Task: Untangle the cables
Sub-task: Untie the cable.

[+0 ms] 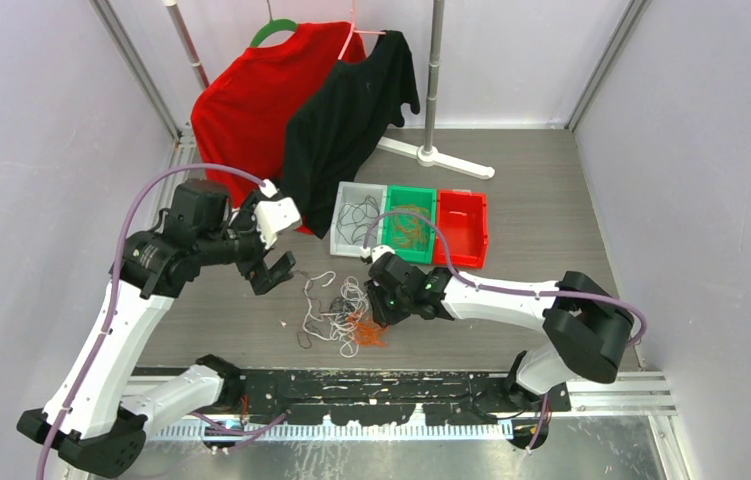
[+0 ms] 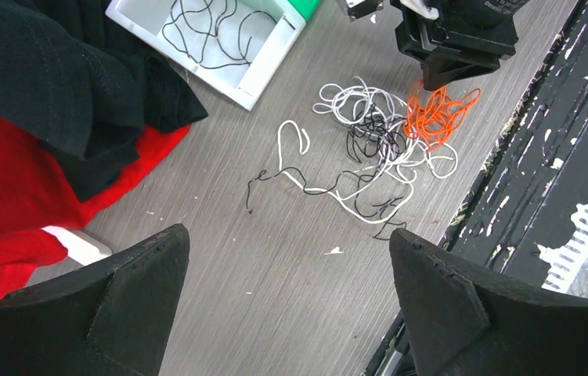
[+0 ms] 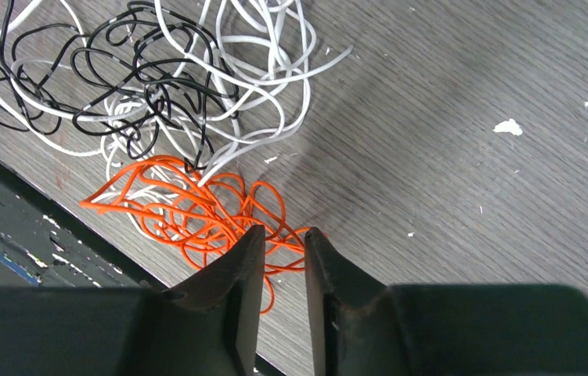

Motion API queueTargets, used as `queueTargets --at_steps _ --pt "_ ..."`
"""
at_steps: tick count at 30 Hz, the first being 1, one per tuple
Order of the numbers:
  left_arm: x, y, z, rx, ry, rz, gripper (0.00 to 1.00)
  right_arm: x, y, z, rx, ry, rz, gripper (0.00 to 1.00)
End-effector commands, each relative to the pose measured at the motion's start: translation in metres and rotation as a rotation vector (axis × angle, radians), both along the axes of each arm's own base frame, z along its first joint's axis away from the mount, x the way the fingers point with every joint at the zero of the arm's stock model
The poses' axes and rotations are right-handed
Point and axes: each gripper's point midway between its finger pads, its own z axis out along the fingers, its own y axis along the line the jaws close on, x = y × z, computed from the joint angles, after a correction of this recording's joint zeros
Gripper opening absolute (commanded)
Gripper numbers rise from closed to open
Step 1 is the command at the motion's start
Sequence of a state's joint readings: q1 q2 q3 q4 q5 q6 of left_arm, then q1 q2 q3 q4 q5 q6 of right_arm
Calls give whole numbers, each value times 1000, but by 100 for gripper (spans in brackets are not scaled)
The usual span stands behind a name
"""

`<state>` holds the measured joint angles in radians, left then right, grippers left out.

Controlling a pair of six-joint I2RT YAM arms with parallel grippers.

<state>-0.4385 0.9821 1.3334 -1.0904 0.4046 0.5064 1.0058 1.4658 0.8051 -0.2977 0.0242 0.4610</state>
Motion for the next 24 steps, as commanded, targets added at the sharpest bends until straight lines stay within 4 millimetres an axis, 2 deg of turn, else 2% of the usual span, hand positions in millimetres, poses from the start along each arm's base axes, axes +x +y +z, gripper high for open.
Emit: queueTargets --at_steps 1,3,7,8,10,11,14,18,21,22,23,24 --pt "-4 -3 7 -22 -33 -28 98 12 18 17 50 -39 18 27" --pt "-4 -3 9 -23 -40 -30 98 9 18 19 59 -34 30 23" --pt "-5 -2 12 -21 -50 -38 98 -4 18 20 80 10 72 22" --pt "-4 -2 12 -20 -53 -40 98 -7 18 20 84 26 75 18" --pt "-5 -2 13 -19 -57 -42 98 -15 20 22 108 67 64 3" --pt "-5 -2 13 -18 -57 -44 98 -19 21 25 127 96 55 1" --pt "-9 0 13 -10 -48 -49 98 -24 24 48 187 105 31 1" --pt "-12 -1 12 -13 -43 -58 98 -16 11 91 230 1 -3 1" --pt "-13 -2 14 -24 -38 -63 98 -15 -1 102 203 -31 -11 1" --pt "-13 -3 14 -27 -36 -63 98 -17 -2 98 200 -28 -9 7" --pt "-14 -3 15 -30 -36 -64 98 -18 -3 92 200 -25 -21 22" --pt "-14 -3 15 -31 -34 -64 98 -19 -3 85 200 -24 -29 33"
